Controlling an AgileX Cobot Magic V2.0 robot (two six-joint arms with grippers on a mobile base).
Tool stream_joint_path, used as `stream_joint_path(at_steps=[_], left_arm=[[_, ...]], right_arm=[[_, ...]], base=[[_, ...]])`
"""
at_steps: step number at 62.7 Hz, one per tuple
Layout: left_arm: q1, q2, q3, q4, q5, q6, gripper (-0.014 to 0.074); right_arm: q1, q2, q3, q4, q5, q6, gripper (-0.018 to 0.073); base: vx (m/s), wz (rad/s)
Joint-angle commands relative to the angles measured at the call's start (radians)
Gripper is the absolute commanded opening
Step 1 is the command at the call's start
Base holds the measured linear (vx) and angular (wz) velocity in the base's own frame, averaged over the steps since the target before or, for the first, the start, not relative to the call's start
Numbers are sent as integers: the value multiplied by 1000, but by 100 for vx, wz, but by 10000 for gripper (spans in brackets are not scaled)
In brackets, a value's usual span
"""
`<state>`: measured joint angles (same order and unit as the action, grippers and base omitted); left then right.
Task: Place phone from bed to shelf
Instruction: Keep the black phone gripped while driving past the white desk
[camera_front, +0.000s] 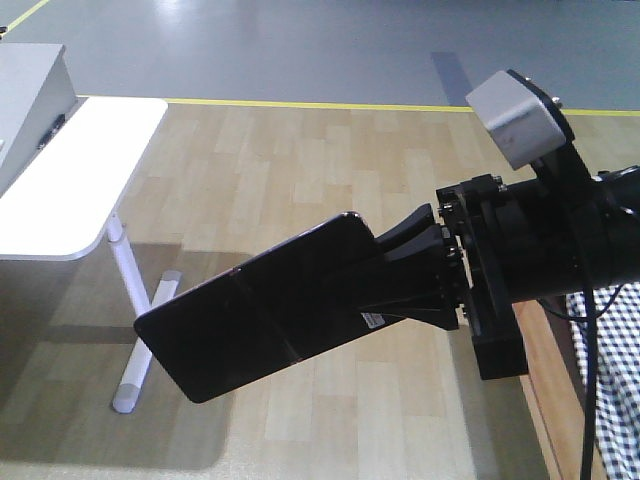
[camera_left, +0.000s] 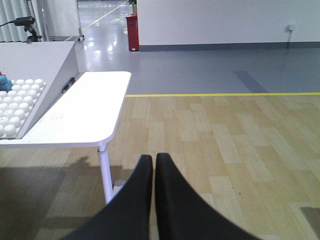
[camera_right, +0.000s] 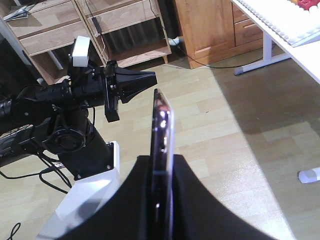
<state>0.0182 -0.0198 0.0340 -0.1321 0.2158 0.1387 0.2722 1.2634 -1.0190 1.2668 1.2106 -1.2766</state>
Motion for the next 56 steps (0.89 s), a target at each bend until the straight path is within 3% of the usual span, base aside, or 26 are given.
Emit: stream_joint_path(at_steps=[1,56], left_arm=[[-2,-6,1,-6,-77,-4,1],[-2,-6,1,-6,-77,-4,1]], right_arm=[[0,-27,-27,93,81,-2,-1],[0,-27,-27,93,81,-2,-1]], base=[[14,13],[10,24]])
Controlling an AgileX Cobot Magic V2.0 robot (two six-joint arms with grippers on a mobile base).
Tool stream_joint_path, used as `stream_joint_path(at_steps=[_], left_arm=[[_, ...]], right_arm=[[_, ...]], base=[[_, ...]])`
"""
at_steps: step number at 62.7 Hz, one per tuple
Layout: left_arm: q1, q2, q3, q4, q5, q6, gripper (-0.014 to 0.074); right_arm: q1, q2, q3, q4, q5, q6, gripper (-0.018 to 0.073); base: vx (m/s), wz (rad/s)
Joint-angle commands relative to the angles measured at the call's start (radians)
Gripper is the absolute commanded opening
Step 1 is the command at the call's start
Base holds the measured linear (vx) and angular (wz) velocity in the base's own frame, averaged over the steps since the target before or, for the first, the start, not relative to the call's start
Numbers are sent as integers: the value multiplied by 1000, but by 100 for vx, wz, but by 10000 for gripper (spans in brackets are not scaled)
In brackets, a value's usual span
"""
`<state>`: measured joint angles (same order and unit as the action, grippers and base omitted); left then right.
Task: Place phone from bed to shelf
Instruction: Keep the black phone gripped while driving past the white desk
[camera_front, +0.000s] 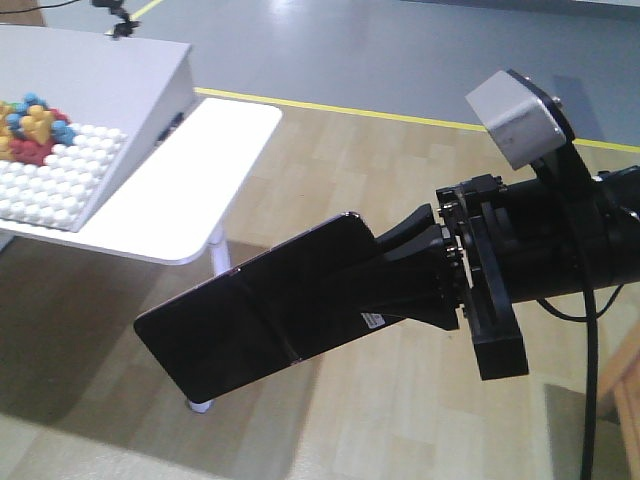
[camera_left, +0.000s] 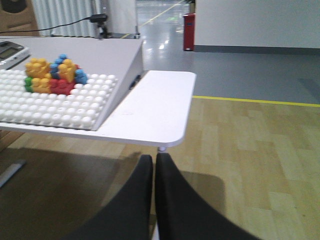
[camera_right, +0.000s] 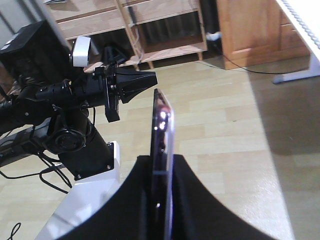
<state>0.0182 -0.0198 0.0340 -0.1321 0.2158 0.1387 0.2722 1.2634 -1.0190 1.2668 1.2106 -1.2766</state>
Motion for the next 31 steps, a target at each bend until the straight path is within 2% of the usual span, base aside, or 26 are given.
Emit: stream_joint_path(at_steps=[1,31], left_arm=[[-2,-6,1,-6,-77,-4,1],[-2,-6,1,-6,-77,-4,1]], right_arm=[[0,-27,-27,93,81,-2,-1],[0,-27,-27,93,81,-2,-1]], base=[[11,40],[13,51]])
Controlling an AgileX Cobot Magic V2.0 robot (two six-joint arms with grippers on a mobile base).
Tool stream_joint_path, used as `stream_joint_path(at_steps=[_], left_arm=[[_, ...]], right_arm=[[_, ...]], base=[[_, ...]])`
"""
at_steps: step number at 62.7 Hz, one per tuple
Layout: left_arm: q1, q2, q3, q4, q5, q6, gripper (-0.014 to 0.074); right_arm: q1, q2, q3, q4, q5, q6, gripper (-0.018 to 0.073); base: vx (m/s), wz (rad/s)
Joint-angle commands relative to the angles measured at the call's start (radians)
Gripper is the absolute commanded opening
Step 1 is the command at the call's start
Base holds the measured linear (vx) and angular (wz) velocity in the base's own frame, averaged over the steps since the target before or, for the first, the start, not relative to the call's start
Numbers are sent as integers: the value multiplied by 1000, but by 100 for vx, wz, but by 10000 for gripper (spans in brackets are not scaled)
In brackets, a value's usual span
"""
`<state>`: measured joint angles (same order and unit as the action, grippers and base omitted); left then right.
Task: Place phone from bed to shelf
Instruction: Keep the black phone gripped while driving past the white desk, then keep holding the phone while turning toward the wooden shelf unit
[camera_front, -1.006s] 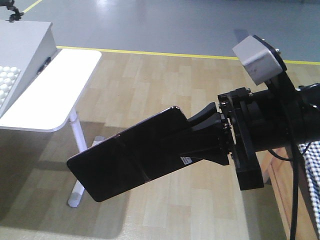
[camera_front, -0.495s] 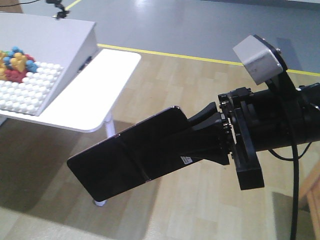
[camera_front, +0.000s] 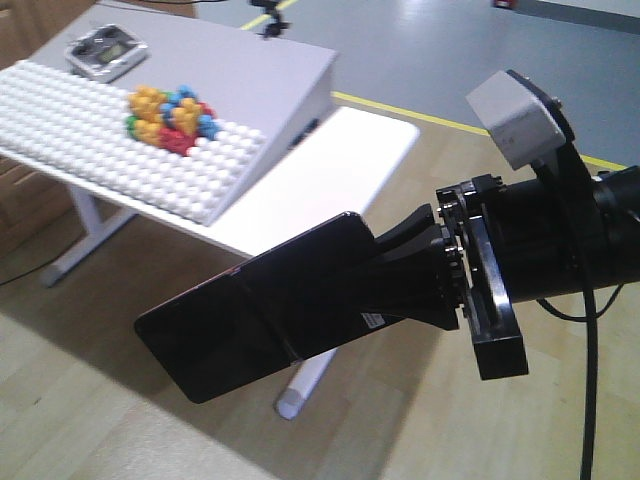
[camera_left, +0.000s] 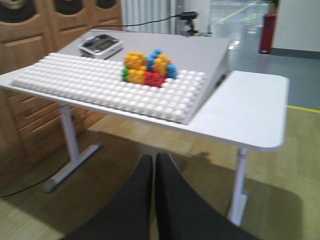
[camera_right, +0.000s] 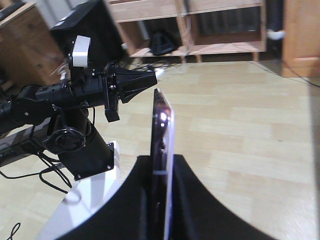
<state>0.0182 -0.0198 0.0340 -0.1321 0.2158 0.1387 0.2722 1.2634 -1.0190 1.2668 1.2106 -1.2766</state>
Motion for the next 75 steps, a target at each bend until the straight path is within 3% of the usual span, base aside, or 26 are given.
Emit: stream_joint_path(at_steps=[1,75], left_arm=[[-2,-6,1,-6,-77,-4,1],[-3,-6,1,-6,-77,-4,1]], right_arm=[[0,-27,-27,93,81,-2,-1],[0,-27,-27,93,81,-2,-1]], base=[[16,61],[17,48]])
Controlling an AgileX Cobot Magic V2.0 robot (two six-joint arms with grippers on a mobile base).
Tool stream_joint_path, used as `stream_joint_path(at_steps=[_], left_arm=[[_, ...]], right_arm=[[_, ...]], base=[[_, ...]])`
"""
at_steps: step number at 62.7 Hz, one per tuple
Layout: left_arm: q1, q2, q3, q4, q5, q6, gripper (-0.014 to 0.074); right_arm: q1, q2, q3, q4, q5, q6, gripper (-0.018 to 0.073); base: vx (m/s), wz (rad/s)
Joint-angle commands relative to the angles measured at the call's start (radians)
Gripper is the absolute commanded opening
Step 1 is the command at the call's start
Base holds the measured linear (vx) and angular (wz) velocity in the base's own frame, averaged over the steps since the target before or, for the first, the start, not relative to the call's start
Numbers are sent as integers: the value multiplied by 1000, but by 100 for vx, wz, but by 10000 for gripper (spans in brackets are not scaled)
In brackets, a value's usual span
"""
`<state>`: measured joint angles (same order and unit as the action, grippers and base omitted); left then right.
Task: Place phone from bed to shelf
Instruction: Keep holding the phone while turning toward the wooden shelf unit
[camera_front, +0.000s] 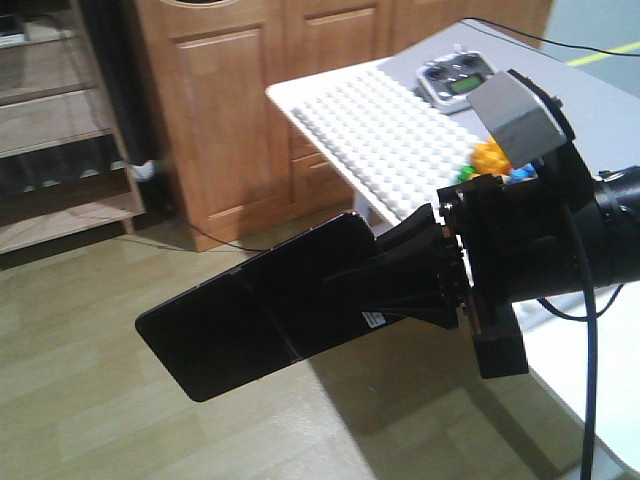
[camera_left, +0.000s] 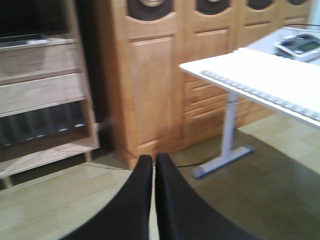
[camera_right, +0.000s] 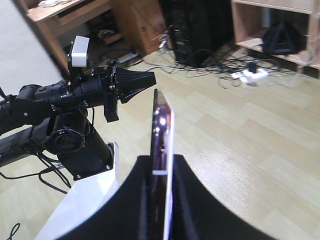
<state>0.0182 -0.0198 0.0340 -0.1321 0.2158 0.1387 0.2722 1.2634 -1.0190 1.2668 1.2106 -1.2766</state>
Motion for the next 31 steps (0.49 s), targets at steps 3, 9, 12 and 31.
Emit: stream_joint_path(at_steps=[3,9,12,31], left_arm=[[-3,-6,1,-6,-77,-4,1],[-3,-6,1,-6,-77,-4,1],[-3,-6,1,-6,-77,-4,1],[-3,-6,1,-6,-77,-4,1]], right_arm=[[0,-27,-27,93,81,-2,-1],[0,-27,-27,93,81,-2,-1],[0,-27,-27,93,81,-2,-1],[0,-27,-27,93,81,-2,-1]], base=[[17,52],[17,53],[17,54],[17,53]])
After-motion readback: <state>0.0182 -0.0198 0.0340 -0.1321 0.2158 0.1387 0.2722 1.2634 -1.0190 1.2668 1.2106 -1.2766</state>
